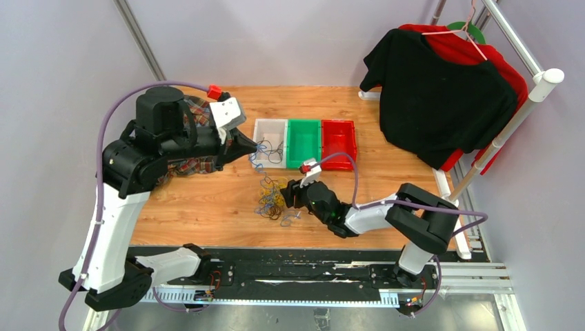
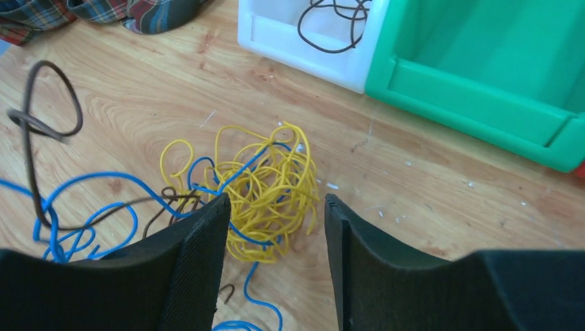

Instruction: Untangle the cables

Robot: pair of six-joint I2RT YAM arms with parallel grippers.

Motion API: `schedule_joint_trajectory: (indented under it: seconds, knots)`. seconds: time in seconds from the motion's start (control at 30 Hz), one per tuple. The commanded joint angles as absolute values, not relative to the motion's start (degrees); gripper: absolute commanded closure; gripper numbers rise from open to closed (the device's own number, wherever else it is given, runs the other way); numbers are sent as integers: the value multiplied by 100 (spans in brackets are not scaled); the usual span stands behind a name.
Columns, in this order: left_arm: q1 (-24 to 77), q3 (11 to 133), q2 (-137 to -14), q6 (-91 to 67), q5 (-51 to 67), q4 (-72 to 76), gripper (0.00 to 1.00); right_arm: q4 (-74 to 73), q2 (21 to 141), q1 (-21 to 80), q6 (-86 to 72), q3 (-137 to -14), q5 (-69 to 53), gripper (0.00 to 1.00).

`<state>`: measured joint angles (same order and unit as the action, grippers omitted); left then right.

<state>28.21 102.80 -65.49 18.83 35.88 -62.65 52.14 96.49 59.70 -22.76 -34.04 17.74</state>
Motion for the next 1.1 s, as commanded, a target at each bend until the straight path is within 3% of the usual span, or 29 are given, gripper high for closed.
schedule_joint_trajectory:
  seconds: [0.0,0.3,0.5,0.67,0.8,0.87,0.97,1.07]
  knots:
    - [2844,10391,-6454,1943,3477,-6354,100,5498,8914,6027,-2253,-3186,2016,45]
    - [2846,10450,-6474,1985,3454,-6355,100,4399,7090,6078,-1311,-3688,553,26]
    - [2844,10670,-6541,1966,3382,-6354,100,4379,7413,6176,-980,-4284,-504,25]
    - [2845,10747,-6564,2032,3162,-6356,100,4641,8060,6222,-1187,-4605,-645,25]
    - [2845,10571,-6515,2050,3073,-6348,100,4675,8437,6223,-1338,-4804,-416,36]
    - [2843,10509,-6492,2055,3015,-6352,100,4690,8537,6223,-1349,-4856,-302,56]
    - [2842,10299,-6391,2186,2770,-6346,99,4671,8415,6223,-1306,-4822,-106,96]
    - [2839,9707,-6196,2248,2377,-6193,95,4597,8094,6214,-1209,-4717,81,100]
